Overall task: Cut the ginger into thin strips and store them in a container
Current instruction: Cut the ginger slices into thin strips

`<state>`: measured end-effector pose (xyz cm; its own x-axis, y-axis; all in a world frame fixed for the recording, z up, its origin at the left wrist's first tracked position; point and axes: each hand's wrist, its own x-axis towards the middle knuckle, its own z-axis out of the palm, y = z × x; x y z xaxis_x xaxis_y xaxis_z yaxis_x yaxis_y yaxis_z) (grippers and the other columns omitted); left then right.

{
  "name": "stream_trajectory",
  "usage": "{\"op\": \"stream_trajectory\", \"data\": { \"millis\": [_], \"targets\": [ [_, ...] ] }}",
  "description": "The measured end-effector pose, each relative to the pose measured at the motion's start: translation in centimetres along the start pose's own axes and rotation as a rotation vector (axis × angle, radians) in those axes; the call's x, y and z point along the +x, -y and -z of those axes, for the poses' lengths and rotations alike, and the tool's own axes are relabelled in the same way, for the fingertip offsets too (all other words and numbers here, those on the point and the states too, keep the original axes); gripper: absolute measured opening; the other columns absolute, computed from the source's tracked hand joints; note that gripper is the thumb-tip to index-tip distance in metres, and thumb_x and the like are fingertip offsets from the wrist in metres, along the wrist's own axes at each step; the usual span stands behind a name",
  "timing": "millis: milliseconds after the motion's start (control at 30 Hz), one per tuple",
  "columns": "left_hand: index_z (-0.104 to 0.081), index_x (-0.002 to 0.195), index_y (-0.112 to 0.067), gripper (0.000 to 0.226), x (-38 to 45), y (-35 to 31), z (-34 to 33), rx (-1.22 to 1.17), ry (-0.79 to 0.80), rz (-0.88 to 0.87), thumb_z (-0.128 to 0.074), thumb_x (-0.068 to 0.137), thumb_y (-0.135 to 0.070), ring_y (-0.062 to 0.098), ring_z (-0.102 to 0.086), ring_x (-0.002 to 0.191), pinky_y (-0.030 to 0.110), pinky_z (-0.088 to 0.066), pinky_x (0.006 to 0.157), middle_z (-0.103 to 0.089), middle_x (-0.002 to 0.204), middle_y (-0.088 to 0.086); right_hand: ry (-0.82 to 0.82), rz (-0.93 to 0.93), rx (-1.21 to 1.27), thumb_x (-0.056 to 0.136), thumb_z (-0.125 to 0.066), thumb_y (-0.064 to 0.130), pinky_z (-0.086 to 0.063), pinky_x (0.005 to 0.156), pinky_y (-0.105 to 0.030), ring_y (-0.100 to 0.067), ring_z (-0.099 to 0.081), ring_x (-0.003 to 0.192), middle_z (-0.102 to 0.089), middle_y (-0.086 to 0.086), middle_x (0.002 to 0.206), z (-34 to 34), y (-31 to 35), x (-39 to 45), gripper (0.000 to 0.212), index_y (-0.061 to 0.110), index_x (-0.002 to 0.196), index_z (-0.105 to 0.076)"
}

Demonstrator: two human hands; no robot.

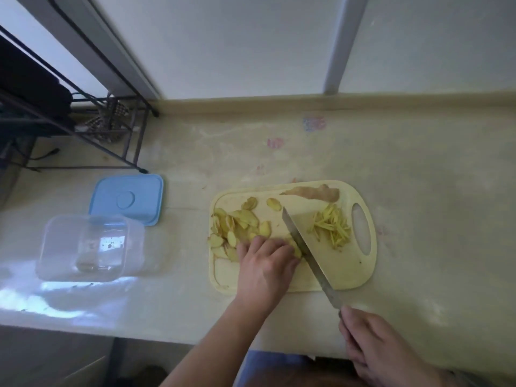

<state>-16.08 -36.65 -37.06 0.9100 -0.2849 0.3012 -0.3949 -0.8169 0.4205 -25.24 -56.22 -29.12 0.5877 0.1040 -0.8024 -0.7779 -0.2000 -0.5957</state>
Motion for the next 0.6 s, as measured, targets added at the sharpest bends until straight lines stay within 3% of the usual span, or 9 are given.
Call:
{"op": "stream_trajectory", "data": {
  "millis": [100,167,267,400,500,600],
  "targets": [
    [-0.075,0.086,-0.021,0.014,0.4,-0.2,-0.1,0.027,0.006,0.0,-0.072,0.085,-0.035,0.023,-0.063,0.085,0.04,-0.036,0.077,-0.072,0.097,-0.008,0.004,-0.016,0.011,0.103,-0.044,0.043,-0.024,0.034,-0.018,-0.008,-0.027,0.035,-0.031,-0.001,0.052,1.3,0.4,0.5,0.045,0.008,0.074,-0.046],
    [-0.074,0.087,-0.019,0.014,0.5,-0.3,-0.1,0.048,0.019,-0.018,-0.075,0.083,-0.033,0.024,-0.062,0.086,0.04,-0.036,0.076,-0.071,0.098,-0.006,-0.01,0.007,-0.036,0.092,-0.045,0.059,-0.025,0.035,-0.016,-0.007,-0.028,0.035,-0.032,0.0,0.052,1.7,0.5,0.8,0.049,0.015,0.07,-0.047],
    [-0.072,0.09,-0.017,0.017,0.6,-0.3,0.1,0.073,0.05,-0.041,-0.075,0.083,-0.033,0.026,-0.061,0.091,0.042,-0.04,0.076,-0.07,0.103,-0.003,-0.032,0.003,-0.16,0.077,-0.031,0.085,-0.028,0.037,-0.016,-0.006,-0.035,0.035,-0.041,0.004,0.046,1.8,0.0,1.2,0.067,0.023,0.06,-0.047],
    [-0.071,0.096,-0.013,0.019,0.4,-0.3,0.4,0.019,0.098,-0.107,-0.068,0.092,-0.031,0.027,-0.062,0.096,0.04,-0.046,0.077,-0.068,0.111,0.003,-0.022,-0.006,-0.159,0.077,-0.038,0.089,-0.031,0.038,-0.022,-0.013,-0.037,0.034,-0.043,-0.001,0.046,2.1,0.3,1.4,0.072,0.021,0.056,-0.044],
    [-0.073,0.098,-0.01,0.015,0.6,0.2,0.2,-0.012,0.091,-0.195,-0.067,0.096,-0.024,0.027,-0.065,0.096,0.039,-0.049,0.077,-0.069,0.107,0.004,-0.043,0.017,-0.236,0.078,-0.034,0.091,-0.034,0.043,-0.025,-0.01,-0.041,0.034,-0.045,-0.001,0.042,2.4,0.7,1.5,0.077,0.019,0.053,-0.047],
    [-0.074,0.095,-0.008,0.011,1.0,0.6,0.0,-0.016,0.058,-0.241,-0.07,0.096,-0.018,0.027,-0.066,0.096,0.039,-0.051,0.077,-0.07,0.102,0.005,-0.076,0.036,-0.305,0.052,-0.03,0.11,-0.032,0.044,-0.016,-0.004,-0.042,0.038,-0.047,0.001,0.043,2.3,0.8,1.7,0.092,0.021,0.059,-0.051]
  ]
}}
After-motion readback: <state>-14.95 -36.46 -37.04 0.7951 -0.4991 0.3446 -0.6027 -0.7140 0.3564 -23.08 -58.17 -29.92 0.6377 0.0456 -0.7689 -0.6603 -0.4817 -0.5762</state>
